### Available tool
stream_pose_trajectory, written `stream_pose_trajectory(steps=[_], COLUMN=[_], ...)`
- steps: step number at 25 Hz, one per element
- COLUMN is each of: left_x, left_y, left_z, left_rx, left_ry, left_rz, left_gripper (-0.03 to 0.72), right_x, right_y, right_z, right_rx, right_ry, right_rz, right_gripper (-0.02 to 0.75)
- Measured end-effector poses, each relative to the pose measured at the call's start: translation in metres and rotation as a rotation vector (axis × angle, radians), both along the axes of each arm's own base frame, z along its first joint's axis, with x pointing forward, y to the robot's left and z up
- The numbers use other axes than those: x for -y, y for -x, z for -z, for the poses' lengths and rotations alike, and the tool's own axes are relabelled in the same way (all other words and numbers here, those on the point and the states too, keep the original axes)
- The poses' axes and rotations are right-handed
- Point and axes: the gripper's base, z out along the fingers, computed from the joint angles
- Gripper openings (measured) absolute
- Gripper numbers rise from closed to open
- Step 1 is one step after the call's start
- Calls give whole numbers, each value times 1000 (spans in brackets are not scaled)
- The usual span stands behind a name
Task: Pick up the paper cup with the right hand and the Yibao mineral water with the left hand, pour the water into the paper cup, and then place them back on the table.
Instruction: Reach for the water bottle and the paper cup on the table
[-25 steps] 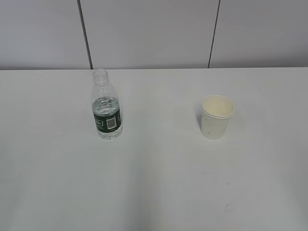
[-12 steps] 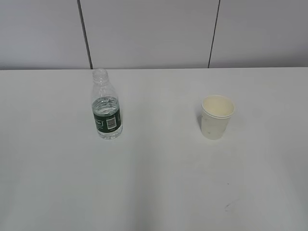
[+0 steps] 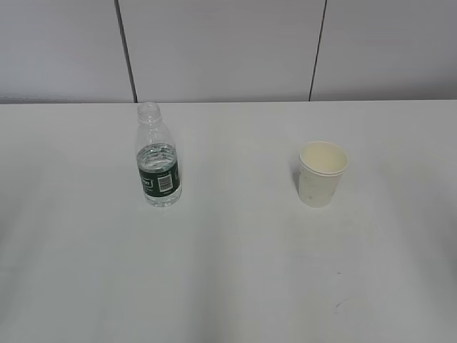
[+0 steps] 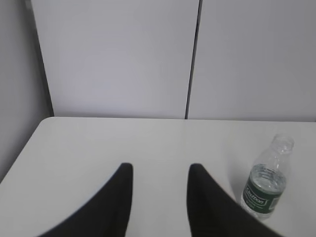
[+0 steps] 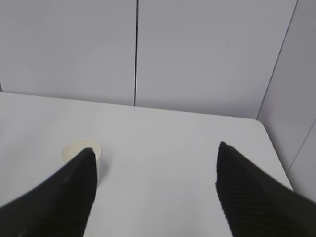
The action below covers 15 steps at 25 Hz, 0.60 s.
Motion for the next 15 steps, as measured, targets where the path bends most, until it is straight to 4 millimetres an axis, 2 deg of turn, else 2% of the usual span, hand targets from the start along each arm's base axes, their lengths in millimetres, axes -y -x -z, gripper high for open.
stream_pose_trajectory(steps=[4,8,11,15], left_x=[2,6,11,19], left_y=[-32,-60,-73,-81], left_z=[3,17,40,72], left_rx=[13,40,44,44], left_ry=[-2,-1,-1,0], left_rz=[19,45,80,124], left_gripper=[241,241,241,241], right_x=[-6,-10,-14,-17], right_y=[-34,-60,-72,-81], right_z=[1,19,36,59], right_rx=[26,26,34,24], right_ry=[-34,-71,-80,-85], right_rz=[-27,-54,-80,-105], right_gripper=[585,585,585,585])
